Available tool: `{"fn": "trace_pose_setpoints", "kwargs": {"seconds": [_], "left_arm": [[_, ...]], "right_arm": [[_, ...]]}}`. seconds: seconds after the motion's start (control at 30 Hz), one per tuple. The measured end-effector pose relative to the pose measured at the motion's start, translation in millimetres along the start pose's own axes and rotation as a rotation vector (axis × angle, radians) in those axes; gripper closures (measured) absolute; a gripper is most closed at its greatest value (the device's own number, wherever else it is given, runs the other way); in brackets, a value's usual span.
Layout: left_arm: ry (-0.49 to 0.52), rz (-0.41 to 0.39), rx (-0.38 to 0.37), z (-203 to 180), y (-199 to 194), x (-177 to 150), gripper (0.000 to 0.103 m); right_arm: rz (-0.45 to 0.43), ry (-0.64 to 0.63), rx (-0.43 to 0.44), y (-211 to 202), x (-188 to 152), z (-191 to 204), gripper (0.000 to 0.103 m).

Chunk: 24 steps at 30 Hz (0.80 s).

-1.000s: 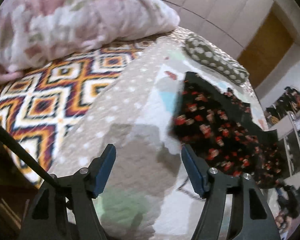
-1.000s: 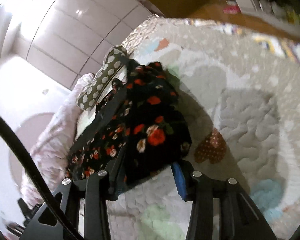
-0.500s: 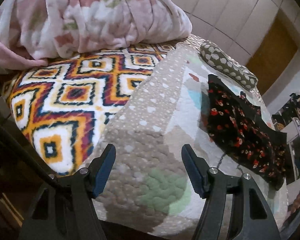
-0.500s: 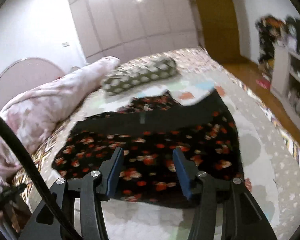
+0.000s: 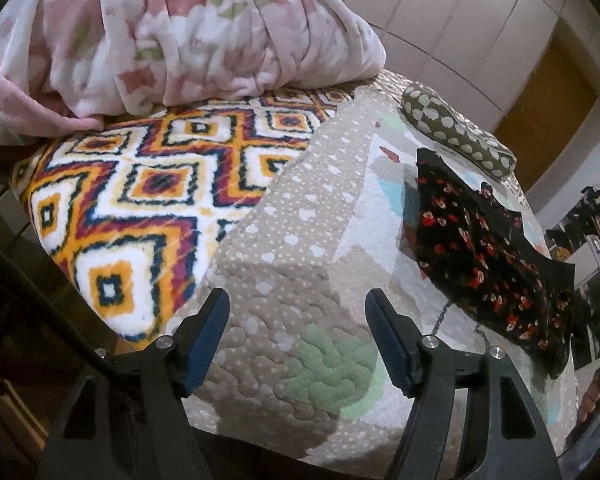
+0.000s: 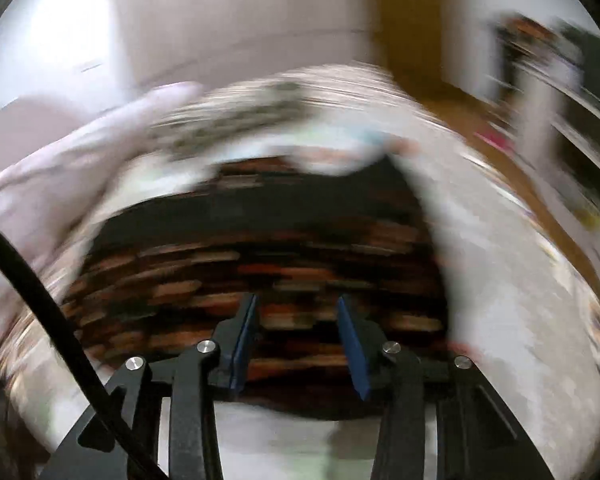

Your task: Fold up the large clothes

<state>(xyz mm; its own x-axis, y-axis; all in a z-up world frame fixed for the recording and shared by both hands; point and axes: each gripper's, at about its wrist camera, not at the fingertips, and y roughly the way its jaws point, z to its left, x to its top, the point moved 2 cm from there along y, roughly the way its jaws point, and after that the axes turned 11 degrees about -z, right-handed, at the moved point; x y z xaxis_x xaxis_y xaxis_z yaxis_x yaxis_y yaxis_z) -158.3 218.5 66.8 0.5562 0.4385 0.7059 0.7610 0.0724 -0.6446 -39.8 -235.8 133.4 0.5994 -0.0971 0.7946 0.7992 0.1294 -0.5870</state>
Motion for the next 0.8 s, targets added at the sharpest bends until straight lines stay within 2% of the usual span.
{"fn": "trace_pose_setpoints", "kwargs": {"seconds": [0.13, 0.23, 0.37, 0.43, 0.5, 0.57, 0.6, 0.67, 0.73, 0.77, 0.8], "left_arm": [[0.002, 0.009, -0.003, 4, 0, -5, 0.034], [-0.016, 0.006, 0.012, 17, -1, -6, 0.034], [-0.056, 0.007, 0.032, 37, -1, -9, 0.034], [-0.075, 0.010, 0.039, 46, 1, -10, 0.034], [-0.090, 0.015, 0.043, 53, 3, -12, 0.034], [-0.100, 0.019, 0.043, 57, 5, -14, 0.034], [-0.101, 0.020, 0.041, 58, 5, -14, 0.034], [-0.102, 0.020, 0.038, 60, 6, -15, 0.034], [-0.103, 0.023, 0.037, 61, 9, -16, 0.034], [-0.105, 0.025, 0.035, 62, 10, -16, 0.034], [-0.111, 0.031, 0.031, 62, 13, -16, 0.034]], "right_arm": [[0.066, -0.174, 0.323, 9, -16, 113, 0.058], [0.094, -0.363, 0.408, 21, -43, 191, 0.058], [0.081, -0.618, 0.414, 41, -71, 257, 0.054], [0.042, -0.795, 0.379, 55, -91, 281, 0.052], [0.003, -0.948, 0.325, 72, -106, 293, 0.054], [-0.040, -1.085, 0.233, 92, -120, 301, 0.093], [-0.040, -1.135, 0.187, 101, -121, 297, 0.097], [-0.010, -1.060, 0.217, 104, -107, 290, 0.098], [0.077, -0.786, 0.338, 97, -71, 274, 0.098], [0.122, -0.597, 0.434, 91, -47, 261, 0.098], [0.146, -0.462, 0.499, 89, -31, 250, 0.099]]}}
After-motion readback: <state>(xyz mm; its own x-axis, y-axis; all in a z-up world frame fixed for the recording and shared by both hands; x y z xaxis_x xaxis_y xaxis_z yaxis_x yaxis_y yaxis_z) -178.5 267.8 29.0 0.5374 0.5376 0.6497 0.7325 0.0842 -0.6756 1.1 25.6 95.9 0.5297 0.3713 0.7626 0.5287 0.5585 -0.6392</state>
